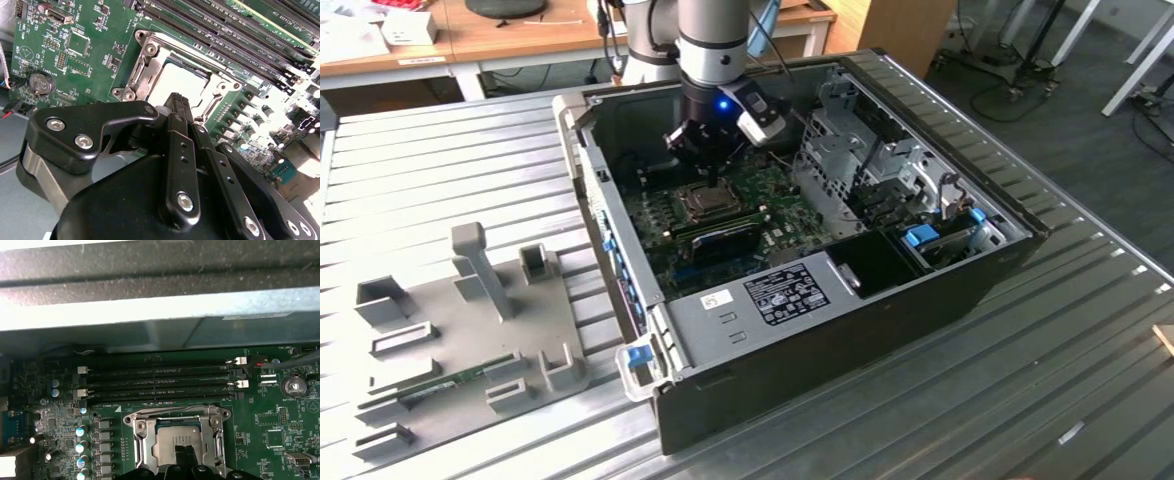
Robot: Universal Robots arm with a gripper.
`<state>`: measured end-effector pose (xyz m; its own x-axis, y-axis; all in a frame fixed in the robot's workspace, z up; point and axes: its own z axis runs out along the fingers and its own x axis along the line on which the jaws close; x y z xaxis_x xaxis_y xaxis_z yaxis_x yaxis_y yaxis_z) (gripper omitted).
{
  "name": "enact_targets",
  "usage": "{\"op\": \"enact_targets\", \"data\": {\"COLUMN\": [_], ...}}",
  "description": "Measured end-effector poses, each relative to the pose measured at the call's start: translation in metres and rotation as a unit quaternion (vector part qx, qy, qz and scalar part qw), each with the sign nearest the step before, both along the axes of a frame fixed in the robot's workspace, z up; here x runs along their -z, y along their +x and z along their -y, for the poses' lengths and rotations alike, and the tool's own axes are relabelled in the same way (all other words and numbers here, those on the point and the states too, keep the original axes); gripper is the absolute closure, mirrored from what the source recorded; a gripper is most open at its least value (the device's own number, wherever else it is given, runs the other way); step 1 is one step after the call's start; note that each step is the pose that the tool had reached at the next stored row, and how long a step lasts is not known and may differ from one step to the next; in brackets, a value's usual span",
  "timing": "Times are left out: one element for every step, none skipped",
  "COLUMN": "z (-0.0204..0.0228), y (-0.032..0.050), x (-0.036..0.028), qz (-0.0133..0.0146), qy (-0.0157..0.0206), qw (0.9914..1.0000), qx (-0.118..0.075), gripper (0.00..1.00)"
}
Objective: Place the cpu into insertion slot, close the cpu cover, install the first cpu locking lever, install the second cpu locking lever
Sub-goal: 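Install the second cpu locking lever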
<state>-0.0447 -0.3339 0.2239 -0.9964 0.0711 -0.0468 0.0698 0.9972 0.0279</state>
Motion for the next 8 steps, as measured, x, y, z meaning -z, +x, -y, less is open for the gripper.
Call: {"op": "enact_targets", "data": {"z": [0.0000, 0.0000, 0.0000, 0.0001, 0.0001, 0.0000, 0.0000, 0.0000], "y": [0.0000, 0.0000, 0.0000, 0.0000, 0.0000, 0.0000, 0.0000, 0.0000], "x": [0.0000, -0.0001, -0.0004, -0.0010, -0.0017, -0.0025, -0.0031, -0.0038], "qz": [0.0000, 0.0000, -0.0001, -0.0002, -0.0001, 0.0000, 0.0000, 0.0000], "qy": [0.0000, 0.0000, -0.0002, -0.0003, -0.0001, -0.0001, -0.0001, 0.0000], "qw": [1.00000, 1.00000, 1.00000, 1.00000, 1.00000, 1.00000, 1.00000, 1.00000], "qx": [0.000, 0.000, 0.000, 0.000, 0.000, 0.000, 0.000, 0.000], "gripper": [0.90, 0.90, 0.90, 0.90, 0.90, 0.90, 0.90, 0.90]}}
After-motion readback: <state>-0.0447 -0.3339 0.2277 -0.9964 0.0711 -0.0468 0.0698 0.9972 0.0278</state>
